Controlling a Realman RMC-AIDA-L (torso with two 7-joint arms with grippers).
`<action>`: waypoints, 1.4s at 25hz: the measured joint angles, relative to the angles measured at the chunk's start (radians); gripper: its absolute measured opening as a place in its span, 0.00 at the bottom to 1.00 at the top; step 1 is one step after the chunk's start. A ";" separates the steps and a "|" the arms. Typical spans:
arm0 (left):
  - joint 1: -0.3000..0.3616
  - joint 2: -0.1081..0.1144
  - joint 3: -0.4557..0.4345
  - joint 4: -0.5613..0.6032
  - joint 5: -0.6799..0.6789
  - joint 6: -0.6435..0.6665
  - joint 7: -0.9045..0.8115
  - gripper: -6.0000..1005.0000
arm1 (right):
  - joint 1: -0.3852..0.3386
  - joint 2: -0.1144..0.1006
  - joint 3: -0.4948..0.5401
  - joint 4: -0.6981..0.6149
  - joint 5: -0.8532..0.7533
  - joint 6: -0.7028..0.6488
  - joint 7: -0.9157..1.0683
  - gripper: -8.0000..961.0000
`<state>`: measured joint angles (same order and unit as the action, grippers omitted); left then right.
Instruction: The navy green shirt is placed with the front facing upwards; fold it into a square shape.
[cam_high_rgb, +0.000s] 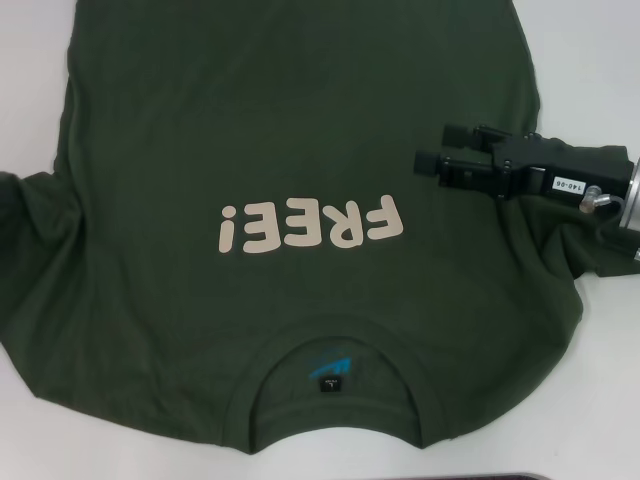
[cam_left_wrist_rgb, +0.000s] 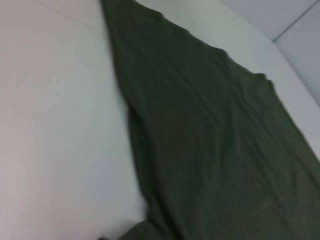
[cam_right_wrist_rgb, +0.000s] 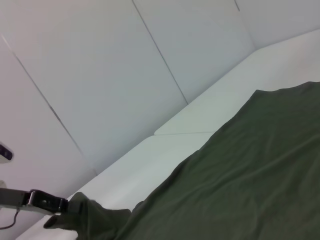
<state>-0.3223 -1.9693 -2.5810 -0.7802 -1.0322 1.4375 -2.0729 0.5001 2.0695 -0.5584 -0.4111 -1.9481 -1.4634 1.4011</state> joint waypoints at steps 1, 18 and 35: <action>-0.005 -0.003 0.001 -0.003 0.000 0.012 -0.007 0.01 | 0.000 0.000 0.000 0.000 0.000 0.000 0.000 0.94; -0.072 -0.042 0.002 -0.002 -0.006 0.092 -0.044 0.01 | -0.005 0.003 0.000 0.001 0.000 0.002 -0.012 0.94; -0.110 -0.100 0.037 0.023 0.001 0.066 -0.034 0.01 | -0.009 0.004 0.000 0.003 0.000 0.002 -0.013 0.94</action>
<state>-0.4321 -2.0691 -2.5439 -0.7574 -1.0314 1.5033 -2.1072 0.4915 2.0739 -0.5584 -0.4085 -1.9481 -1.4618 1.3881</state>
